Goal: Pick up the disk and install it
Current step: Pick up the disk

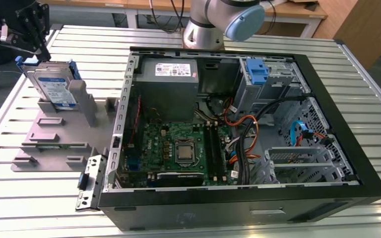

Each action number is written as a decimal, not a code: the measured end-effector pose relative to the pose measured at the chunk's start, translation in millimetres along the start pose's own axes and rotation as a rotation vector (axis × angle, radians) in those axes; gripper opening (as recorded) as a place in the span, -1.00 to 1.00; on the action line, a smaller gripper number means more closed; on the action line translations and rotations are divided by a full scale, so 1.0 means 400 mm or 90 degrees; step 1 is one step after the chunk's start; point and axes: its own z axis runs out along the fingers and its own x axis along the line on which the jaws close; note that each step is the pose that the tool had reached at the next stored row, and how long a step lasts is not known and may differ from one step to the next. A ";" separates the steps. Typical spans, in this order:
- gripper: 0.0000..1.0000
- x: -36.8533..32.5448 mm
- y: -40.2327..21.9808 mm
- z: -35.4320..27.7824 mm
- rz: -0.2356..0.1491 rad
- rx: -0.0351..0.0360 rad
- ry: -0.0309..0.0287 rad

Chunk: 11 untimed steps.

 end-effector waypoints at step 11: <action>-0.07 0.000 0.000 0.000 0.000 0.0000 0.0002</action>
